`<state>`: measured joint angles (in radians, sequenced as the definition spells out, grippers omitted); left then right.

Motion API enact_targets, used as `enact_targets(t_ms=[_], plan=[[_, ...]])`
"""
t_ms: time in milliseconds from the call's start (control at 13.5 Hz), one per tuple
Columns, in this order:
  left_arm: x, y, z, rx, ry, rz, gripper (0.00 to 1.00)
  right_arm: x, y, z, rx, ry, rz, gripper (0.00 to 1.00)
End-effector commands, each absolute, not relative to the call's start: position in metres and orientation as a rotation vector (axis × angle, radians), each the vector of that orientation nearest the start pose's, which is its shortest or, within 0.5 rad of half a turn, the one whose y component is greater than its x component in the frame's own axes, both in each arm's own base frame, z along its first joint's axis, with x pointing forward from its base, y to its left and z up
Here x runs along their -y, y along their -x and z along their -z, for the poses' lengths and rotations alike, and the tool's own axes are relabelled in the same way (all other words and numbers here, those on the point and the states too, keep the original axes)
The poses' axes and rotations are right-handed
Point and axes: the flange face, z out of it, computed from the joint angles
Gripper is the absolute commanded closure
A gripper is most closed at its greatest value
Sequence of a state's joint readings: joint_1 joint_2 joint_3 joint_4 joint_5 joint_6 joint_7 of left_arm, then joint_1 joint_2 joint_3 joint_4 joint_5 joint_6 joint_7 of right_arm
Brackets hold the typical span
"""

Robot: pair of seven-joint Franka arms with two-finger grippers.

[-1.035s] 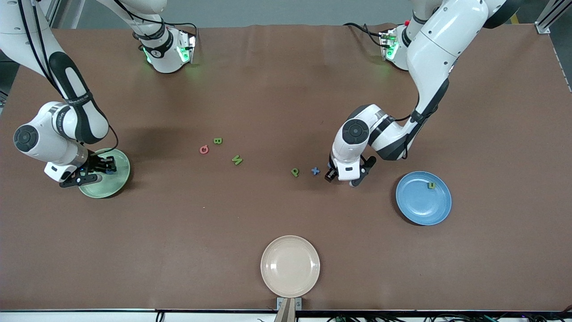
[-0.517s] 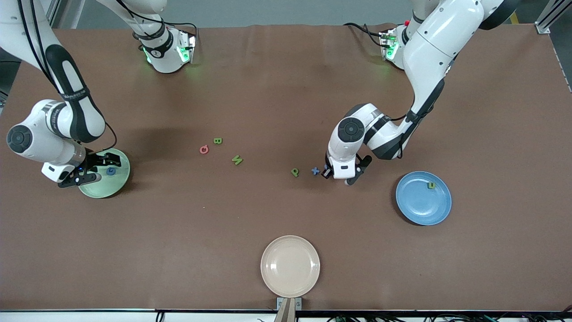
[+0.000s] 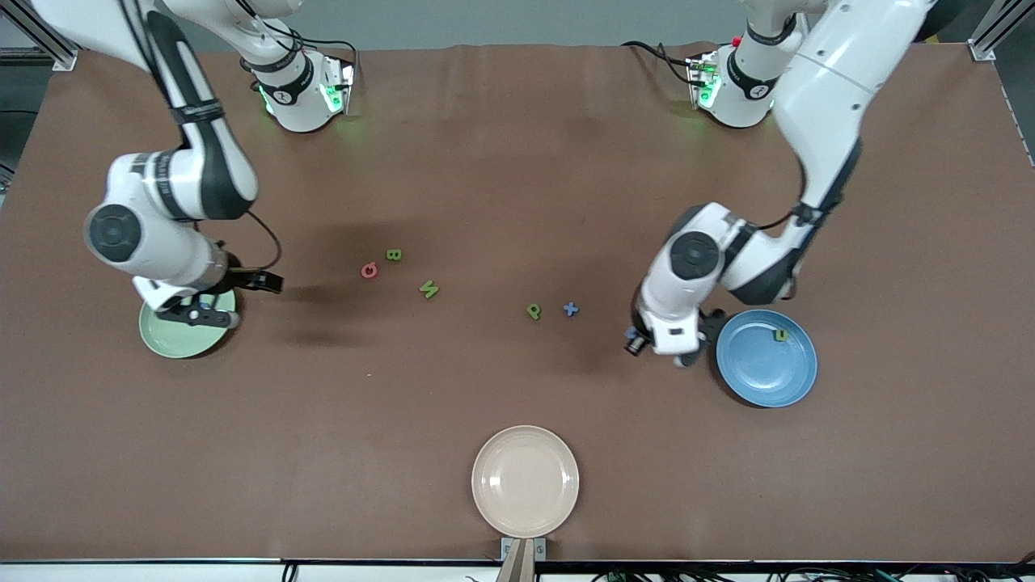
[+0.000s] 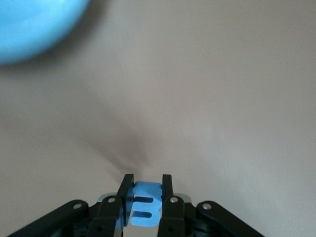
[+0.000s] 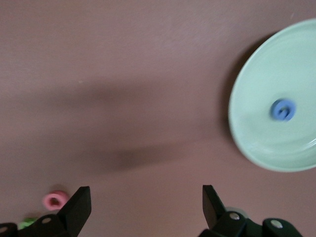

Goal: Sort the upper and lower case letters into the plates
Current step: 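Reach the right gripper to the N while the left gripper drops the m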

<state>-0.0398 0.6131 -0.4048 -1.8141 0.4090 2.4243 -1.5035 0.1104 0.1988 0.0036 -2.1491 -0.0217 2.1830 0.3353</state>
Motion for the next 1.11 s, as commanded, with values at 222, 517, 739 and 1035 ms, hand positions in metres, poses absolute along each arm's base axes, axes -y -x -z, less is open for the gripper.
enact_targets(t_ms=[222, 517, 739, 1035], plan=[[0.112, -0.637, -0.237, 1.027, 2.929, 0.116, 0.98, -0.223, -0.500, -0.266, -0.866, 3.084, -0.168, 0.01], [0.068, -0.634, -0.208, 1.004, 2.909, 0.048, 0.84, -0.304, -0.470, -0.215, -1.071, 2.970, -0.065, 0.01], [0.065, -0.625, -0.201, 1.002, 2.890, 0.029, 0.09, -0.325, -0.469, -0.190, -1.098, 2.955, -0.053, 0.03], [0.111, -0.626, -0.238, 1.030, 2.899, 0.048, 0.00, -0.323, -0.479, -0.183, -1.118, 2.948, -0.053, 0.08]])
